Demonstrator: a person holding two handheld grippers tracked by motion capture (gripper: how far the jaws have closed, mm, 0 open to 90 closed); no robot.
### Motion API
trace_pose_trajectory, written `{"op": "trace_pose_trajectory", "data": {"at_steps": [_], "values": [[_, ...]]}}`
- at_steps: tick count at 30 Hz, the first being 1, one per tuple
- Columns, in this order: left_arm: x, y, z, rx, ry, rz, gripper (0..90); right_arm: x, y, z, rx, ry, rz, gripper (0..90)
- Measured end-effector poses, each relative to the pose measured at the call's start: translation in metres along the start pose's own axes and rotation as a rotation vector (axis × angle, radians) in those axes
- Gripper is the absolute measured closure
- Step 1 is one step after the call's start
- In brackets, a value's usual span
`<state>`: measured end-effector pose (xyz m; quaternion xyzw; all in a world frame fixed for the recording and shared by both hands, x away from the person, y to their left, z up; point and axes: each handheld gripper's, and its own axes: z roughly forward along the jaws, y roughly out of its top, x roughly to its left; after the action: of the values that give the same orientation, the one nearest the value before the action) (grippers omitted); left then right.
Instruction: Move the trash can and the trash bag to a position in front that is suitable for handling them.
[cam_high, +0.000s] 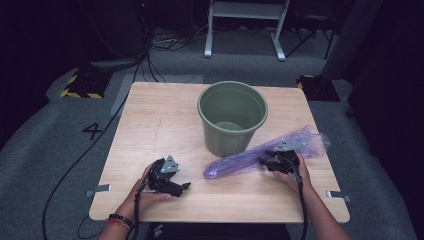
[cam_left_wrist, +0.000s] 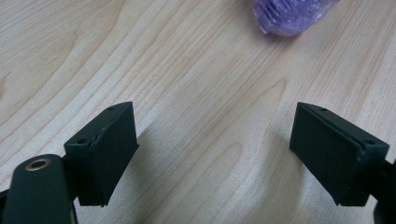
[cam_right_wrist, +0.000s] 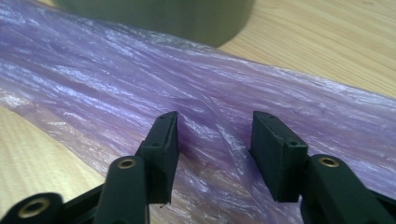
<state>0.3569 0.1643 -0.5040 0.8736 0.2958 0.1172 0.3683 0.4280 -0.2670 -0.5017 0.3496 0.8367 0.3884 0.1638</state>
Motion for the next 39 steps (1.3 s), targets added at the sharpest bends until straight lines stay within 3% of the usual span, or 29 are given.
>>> {"op": "trace_pose_trajectory", "data": {"at_steps": [15,39], "values": [[0.0000,0.0001,0.0000,0.001,0.002,0.000,14.8,-0.0065,0.0017,0.0023,-0.013,-0.006,0.016,87.0],[0.0000,-0.0003,-0.0004,0.001,0.001,0.005,14.8,-0.0059,0.0015,0.0013,-0.028,-0.014,0.015,89.8]]}}
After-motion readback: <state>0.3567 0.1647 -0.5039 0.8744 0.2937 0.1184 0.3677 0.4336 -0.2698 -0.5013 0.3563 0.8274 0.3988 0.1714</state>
